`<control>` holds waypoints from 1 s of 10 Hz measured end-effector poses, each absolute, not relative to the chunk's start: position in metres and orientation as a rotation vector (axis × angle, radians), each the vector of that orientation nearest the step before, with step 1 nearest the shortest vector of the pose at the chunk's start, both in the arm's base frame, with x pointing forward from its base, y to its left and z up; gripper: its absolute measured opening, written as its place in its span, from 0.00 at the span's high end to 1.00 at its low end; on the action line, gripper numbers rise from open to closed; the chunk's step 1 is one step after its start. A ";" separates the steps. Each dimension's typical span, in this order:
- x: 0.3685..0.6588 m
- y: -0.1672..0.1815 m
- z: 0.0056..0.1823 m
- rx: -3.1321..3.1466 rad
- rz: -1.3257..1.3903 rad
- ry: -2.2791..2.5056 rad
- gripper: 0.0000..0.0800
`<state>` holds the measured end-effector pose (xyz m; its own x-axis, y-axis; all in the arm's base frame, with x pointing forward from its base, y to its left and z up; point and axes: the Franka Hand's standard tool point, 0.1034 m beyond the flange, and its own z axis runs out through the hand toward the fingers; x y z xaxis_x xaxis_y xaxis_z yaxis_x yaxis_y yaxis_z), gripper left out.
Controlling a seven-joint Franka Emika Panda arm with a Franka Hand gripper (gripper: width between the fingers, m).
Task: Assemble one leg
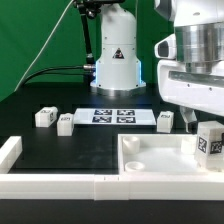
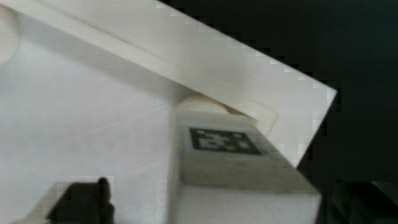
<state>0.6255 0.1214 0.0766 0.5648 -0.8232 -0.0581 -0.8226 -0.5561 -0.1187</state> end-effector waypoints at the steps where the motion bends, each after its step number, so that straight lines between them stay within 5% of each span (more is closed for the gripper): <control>1: 0.623 0.124 0.075 -2.764 -0.017 1.193 0.20; 10: 0.623 0.123 0.077 -3.023 -0.067 -0.232 0.19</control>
Offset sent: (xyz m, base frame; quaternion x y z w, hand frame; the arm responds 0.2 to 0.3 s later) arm 0.0051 0.0030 0.0037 -0.0010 -0.0425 -0.3386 0.9400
